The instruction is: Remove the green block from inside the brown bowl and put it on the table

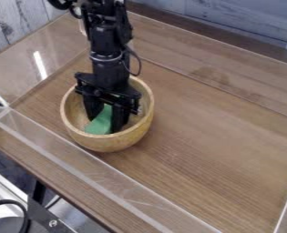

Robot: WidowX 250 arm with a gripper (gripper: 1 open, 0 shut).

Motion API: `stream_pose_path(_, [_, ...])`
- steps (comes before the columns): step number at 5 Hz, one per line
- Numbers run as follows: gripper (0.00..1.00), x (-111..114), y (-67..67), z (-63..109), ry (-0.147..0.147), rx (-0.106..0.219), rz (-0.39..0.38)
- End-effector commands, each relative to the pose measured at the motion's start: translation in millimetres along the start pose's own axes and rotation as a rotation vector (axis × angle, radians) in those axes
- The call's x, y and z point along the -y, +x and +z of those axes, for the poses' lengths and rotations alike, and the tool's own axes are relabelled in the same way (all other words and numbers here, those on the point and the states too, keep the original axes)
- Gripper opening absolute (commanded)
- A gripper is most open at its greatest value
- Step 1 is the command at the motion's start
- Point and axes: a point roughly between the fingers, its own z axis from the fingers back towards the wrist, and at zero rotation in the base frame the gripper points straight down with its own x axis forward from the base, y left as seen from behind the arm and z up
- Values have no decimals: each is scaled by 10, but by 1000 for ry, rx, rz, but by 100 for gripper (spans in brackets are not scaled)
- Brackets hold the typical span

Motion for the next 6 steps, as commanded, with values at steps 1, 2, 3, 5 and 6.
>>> stream_pose_path(1, [0, -4, 88, 260, -2, 75, -1])
stream_pose_path(2, [0, 36, 115, 417, -18, 107, -11])
stream_pose_path(3, [0, 136, 171, 686, -43, 143, -20])
stream_pose_path(5, [0, 268, 205, 598, -45, 142, -63])
stream_pose_path(6, [0, 304, 217, 538, -41, 135, -79])
